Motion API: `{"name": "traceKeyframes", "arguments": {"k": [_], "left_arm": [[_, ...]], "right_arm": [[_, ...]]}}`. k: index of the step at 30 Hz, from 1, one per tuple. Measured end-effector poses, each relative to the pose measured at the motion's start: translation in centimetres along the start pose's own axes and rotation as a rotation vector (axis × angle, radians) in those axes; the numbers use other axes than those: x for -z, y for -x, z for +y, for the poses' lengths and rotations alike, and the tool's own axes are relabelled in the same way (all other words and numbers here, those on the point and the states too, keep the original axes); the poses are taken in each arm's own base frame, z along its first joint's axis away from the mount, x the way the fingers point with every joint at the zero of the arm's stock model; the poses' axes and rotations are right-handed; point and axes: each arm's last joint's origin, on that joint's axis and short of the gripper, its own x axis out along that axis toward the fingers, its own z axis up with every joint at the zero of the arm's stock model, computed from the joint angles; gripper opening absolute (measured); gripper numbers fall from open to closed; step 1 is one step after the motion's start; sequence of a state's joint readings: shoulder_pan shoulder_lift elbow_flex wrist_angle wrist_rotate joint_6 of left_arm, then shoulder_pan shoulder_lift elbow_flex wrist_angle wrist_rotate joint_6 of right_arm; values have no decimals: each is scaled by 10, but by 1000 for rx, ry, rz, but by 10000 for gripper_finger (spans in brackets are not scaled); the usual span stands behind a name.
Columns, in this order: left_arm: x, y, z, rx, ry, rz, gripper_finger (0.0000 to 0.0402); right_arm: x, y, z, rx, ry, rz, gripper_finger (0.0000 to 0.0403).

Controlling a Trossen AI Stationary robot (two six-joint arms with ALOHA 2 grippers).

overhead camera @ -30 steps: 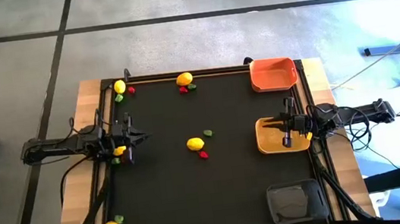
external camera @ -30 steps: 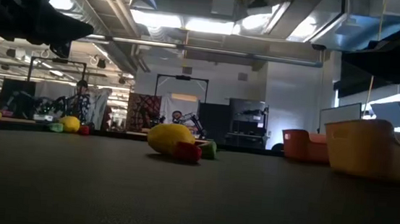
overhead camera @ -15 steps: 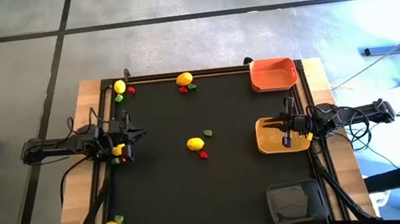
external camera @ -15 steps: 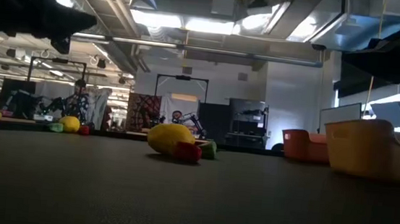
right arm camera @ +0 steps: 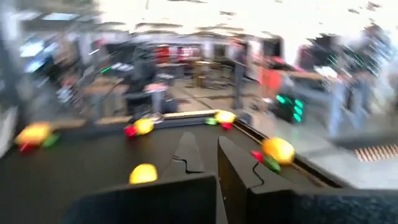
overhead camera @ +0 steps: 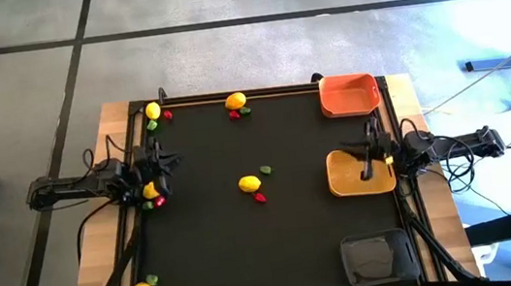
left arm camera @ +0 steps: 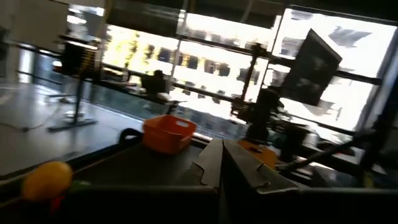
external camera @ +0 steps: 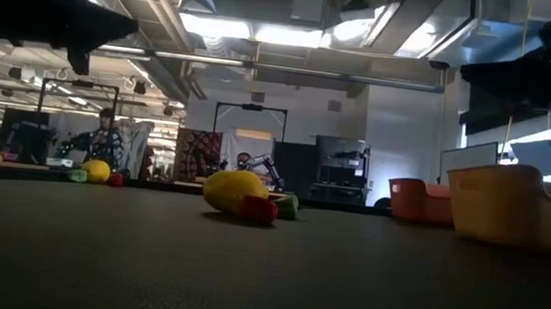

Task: Sort produce into baskets
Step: Put the middle right green chili pepper into the orange bin

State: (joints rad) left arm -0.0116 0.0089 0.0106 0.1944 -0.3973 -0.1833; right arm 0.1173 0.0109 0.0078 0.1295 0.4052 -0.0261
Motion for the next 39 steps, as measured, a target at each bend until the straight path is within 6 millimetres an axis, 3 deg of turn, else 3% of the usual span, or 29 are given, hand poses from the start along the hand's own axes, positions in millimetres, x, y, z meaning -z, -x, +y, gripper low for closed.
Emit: {"name": "traceKeyframes", "arguments": {"k": [7,19,26,30,39], "left_arm": [[1,1,6,-211,-60,-14,5],[10,2,11,-312,16,45,5],[10,2,11,-314,27,41,5],[10,2,11,-311,-53,58,5],[6,1,7,-227,18,17,5]], "right_arm": [[3,0,-2,73,-4,28,3],[4,0,-5,191,49,49,3],[5,1,-9,322,87,65,3],[5,1,-9,316,115,72,3],[-9,0,-7,259,9,-60,3]]}}
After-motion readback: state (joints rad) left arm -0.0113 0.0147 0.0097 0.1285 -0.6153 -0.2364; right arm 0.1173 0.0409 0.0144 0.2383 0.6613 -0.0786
